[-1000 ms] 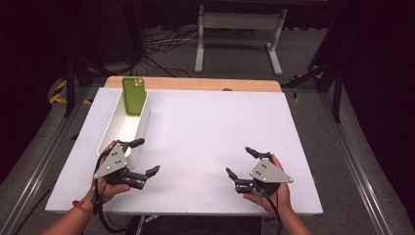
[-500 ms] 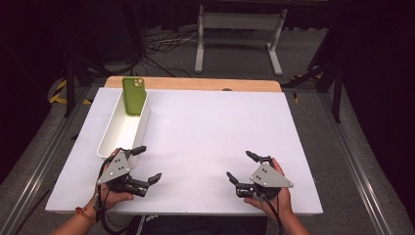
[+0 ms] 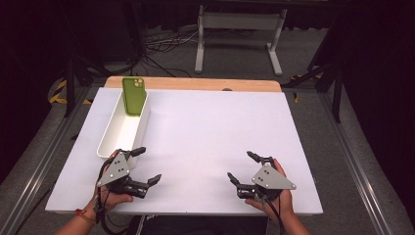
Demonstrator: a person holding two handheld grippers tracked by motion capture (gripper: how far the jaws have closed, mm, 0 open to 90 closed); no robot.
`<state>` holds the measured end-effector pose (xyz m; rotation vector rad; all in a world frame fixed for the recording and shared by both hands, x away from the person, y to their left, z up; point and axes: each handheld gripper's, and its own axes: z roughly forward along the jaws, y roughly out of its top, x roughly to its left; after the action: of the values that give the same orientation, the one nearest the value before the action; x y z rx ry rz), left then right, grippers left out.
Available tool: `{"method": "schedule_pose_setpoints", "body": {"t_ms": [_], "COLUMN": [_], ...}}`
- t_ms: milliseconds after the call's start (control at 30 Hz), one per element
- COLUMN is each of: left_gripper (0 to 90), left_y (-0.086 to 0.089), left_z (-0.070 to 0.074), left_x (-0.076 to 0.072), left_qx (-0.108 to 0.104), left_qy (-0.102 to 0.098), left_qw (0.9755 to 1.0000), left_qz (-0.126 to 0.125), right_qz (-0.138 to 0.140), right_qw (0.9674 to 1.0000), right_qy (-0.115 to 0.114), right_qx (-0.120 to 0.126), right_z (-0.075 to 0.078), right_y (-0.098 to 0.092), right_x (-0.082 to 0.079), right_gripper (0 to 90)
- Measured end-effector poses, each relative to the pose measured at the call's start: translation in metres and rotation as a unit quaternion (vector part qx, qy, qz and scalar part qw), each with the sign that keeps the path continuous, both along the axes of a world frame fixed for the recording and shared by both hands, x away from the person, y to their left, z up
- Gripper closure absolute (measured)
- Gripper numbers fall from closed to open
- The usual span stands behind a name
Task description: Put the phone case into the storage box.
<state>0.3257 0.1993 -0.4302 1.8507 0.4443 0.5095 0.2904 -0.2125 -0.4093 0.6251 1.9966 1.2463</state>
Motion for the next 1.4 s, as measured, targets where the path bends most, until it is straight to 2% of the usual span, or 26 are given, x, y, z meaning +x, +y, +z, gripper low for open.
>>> {"method": "schedule_pose_setpoints", "body": {"t_ms": [300, 533, 900, 1033, 1400], "left_gripper": [3.9, 3.9, 4.0, 4.0, 4.3], "left_y": [0.002, 0.003, 0.001, 0.0, -0.002], "left_z": [0.0, 0.0, -0.001, -0.001, -0.003], "left_x": [-0.001, -0.003, -0.004, -0.004, -0.003], "left_qx": [-0.002, 0.004, 0.0, 0.007, 0.002], "left_qy": [0.002, -0.003, -0.001, -0.001, 0.0], "left_qw": [1.0, 1.0, 1.0, 0.9999, 1.0], "left_qz": [-0.003, -0.003, -0.004, -0.009, -0.004], "right_qz": [-0.001, -0.001, -0.003, -0.002, -0.002], "right_qw": [1.0, 0.9999, 0.9998, 0.9998, 0.9997], "right_qy": [0.0, 0.001, 0.004, 0.006, 0.007], "right_qx": [-0.007, -0.012, -0.02, -0.021, -0.023], "right_z": [-0.001, -0.002, -0.005, -0.006, -0.008], "right_y": [0.001, 0.004, 0.007, 0.008, 0.01], "right_x": [0.0, 0.0, 0.002, 0.002, 0.004], "right_gripper": [15.7, 15.7, 15.9, 15.9, 15.9]}}
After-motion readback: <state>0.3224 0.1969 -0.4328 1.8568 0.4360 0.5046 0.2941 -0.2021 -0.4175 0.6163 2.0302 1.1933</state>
